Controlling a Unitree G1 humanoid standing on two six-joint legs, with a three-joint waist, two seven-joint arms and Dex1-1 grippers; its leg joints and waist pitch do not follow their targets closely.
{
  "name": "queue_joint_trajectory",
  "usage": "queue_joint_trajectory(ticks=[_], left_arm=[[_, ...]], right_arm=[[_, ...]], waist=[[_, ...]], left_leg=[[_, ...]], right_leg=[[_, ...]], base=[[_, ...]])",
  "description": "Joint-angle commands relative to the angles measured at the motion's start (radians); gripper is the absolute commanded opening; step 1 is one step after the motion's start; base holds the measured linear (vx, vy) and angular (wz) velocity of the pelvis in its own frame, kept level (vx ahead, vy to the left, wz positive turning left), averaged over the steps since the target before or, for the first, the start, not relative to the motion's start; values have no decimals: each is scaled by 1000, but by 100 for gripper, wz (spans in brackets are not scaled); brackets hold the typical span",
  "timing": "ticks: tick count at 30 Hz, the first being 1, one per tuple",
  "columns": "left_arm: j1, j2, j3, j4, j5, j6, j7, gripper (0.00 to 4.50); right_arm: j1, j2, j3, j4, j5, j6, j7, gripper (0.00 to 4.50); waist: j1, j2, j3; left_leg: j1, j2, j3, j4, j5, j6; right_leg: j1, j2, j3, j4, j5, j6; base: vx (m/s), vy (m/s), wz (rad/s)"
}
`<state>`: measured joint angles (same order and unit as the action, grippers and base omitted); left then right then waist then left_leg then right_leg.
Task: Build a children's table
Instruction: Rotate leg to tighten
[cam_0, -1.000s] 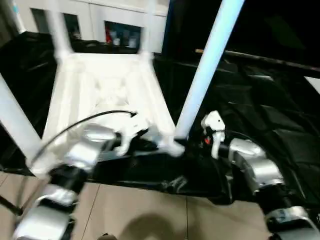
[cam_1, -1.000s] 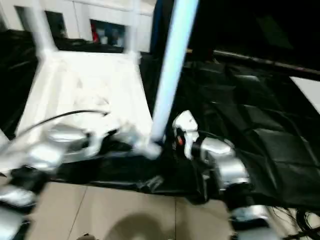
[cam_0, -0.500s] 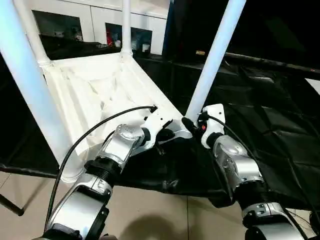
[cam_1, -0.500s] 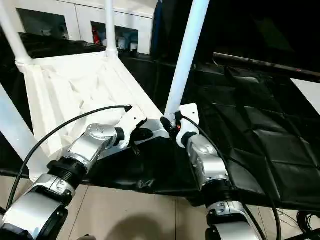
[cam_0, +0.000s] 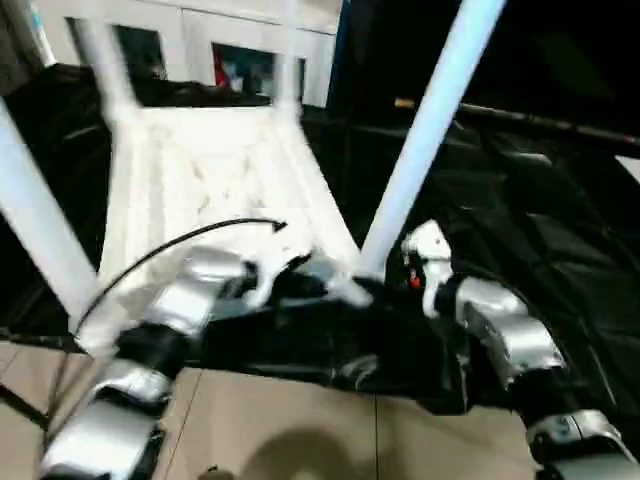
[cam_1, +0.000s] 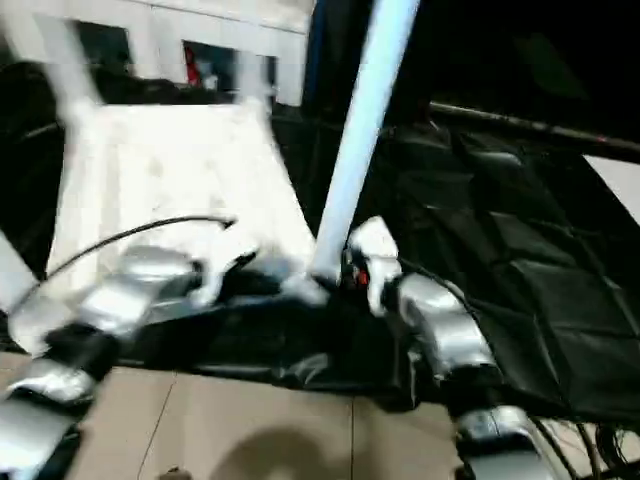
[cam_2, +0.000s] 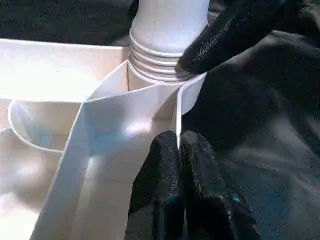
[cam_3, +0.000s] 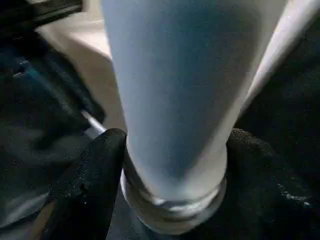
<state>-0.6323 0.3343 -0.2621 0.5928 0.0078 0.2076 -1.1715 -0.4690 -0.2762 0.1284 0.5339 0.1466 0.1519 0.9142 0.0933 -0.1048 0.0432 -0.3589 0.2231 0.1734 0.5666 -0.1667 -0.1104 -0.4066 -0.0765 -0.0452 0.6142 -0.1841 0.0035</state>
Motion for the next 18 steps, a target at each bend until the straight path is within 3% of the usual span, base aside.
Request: queue_joint_trajectory(ticks=[1, 6, 10, 13, 18], left_arm=[[21, -14, -26, -34, -53, 7, -73, 0], [38, 25, -14, -66, -67, 26, -109, 0], [51, 39, -7, -93, -72, 38, -119, 0], [54, 40, -2, -101, -74, 39, -113, 0], [57, 40, -1, -104, -76, 39, -103, 0]], right_arm=[[5, -28, 6, -15, -2, 8, 40, 320], [8, -33, 25, -9, -18, -10, 49, 320], [10, -24, 25, -14, -5, 0, 61, 320], [9, -17, 23, -15, 4, 3, 71, 286], [11, -16, 28, -16, 13, 2, 75, 273]], waist=[[-2, 5, -53], [-4, 1, -54], [-5, -1, -53], [-5, 2, -53], [-5, -1, -54]], left_leg=[[6, 10, 8, -63, -234, 26], [5, 8, 10, -61, -208, 25], [4, 8, 10, -61, -211, 23], [5, 9, 10, -62, -206, 22], [5, 8, 11, -60, -194, 26]], right_leg=[[41, -49, 31, -74, -229, -181], [43, -49, 31, -69, -193, -191], [44, -50, 32, -71, -215, -183], [44, -50, 32, -70, -207, -184], [45, -50, 33, -68, -190, -187]], base=[[0, 0, 0], [0, 0, 0], [0, 0, 0], [0, 0, 0], [0, 0, 0]])
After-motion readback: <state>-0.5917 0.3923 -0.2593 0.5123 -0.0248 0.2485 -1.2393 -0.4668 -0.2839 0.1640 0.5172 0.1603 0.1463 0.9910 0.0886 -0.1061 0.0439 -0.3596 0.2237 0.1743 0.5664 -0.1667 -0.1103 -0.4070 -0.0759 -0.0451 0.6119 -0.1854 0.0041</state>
